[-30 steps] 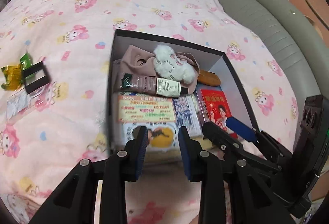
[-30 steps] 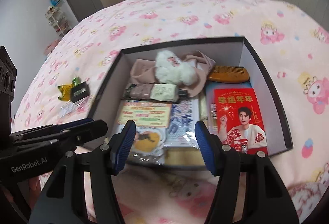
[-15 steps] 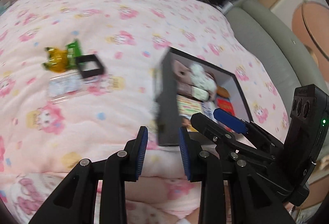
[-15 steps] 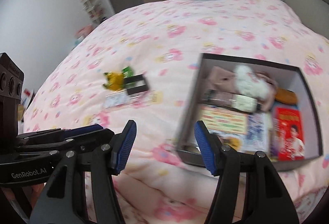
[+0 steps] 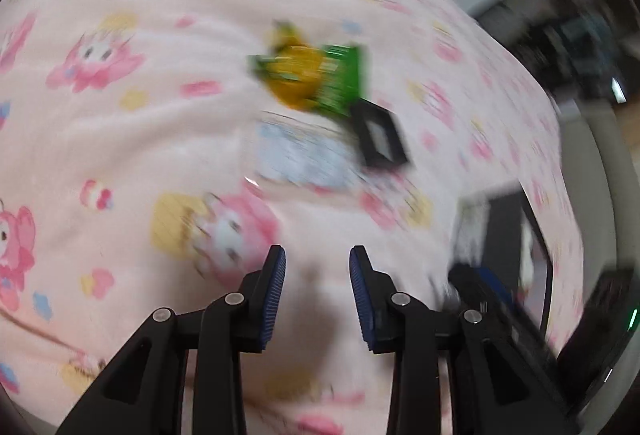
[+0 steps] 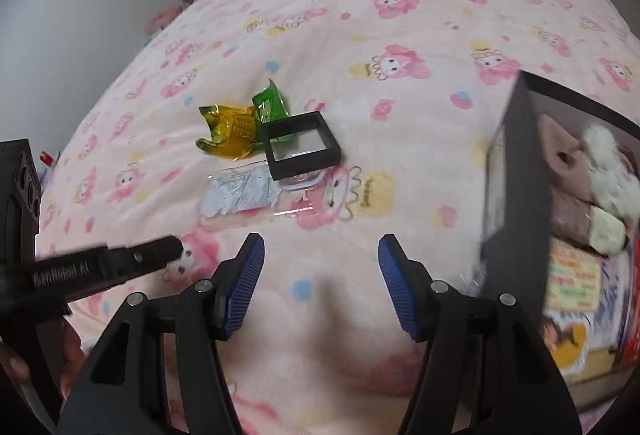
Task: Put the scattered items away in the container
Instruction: 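Reach down and grasp the clear phone case with the left gripper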
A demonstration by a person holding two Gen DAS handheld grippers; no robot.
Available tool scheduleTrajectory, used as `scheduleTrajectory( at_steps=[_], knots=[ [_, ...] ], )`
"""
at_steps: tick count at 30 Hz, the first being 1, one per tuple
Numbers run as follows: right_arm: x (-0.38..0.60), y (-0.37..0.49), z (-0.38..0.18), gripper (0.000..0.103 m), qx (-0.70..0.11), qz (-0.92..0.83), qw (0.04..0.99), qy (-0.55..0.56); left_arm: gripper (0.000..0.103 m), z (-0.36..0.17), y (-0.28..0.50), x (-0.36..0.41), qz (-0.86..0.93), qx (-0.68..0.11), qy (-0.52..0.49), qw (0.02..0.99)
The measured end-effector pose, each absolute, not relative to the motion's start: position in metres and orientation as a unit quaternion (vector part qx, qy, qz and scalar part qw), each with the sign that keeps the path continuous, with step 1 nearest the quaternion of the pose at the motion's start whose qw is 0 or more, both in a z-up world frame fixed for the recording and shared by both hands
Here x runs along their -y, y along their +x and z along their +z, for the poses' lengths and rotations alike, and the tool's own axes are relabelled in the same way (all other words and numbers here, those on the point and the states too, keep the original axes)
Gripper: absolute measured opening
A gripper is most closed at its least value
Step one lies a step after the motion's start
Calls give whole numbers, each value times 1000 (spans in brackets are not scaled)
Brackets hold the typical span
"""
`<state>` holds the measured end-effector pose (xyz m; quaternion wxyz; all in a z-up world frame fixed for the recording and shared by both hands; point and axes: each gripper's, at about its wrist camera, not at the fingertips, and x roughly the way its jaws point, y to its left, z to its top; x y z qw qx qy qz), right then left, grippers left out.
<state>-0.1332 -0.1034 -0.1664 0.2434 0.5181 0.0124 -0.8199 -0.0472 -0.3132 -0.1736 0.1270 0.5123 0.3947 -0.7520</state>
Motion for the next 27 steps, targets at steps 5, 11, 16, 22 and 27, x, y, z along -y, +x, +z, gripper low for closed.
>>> scheduleTrajectory(
  at_steps=[5, 11, 16, 22, 27],
  knots=[
    [132, -165, -205, 61, -45, -808, 236, 537, 29, -203, -71, 348, -718, -442, 515, 156],
    [134, -197, -230, 61, -11, -806, 222, 548, 29, -222, -75, 355, -708, -455, 515, 164],
    [142, -209, -243, 59, -1, -795, 245, 554, 29, -223, -81, 349, -716, -431, 524, 165],
    [146, -193, -231, 40, -7, -793, 275, 544, 26, -215, -82, 331, -733, -386, 537, 161],
    [126, -165, -210, 40, 1, -796, 271, 541, 26, -201, -68, 311, -738, -365, 549, 145]
  ],
)
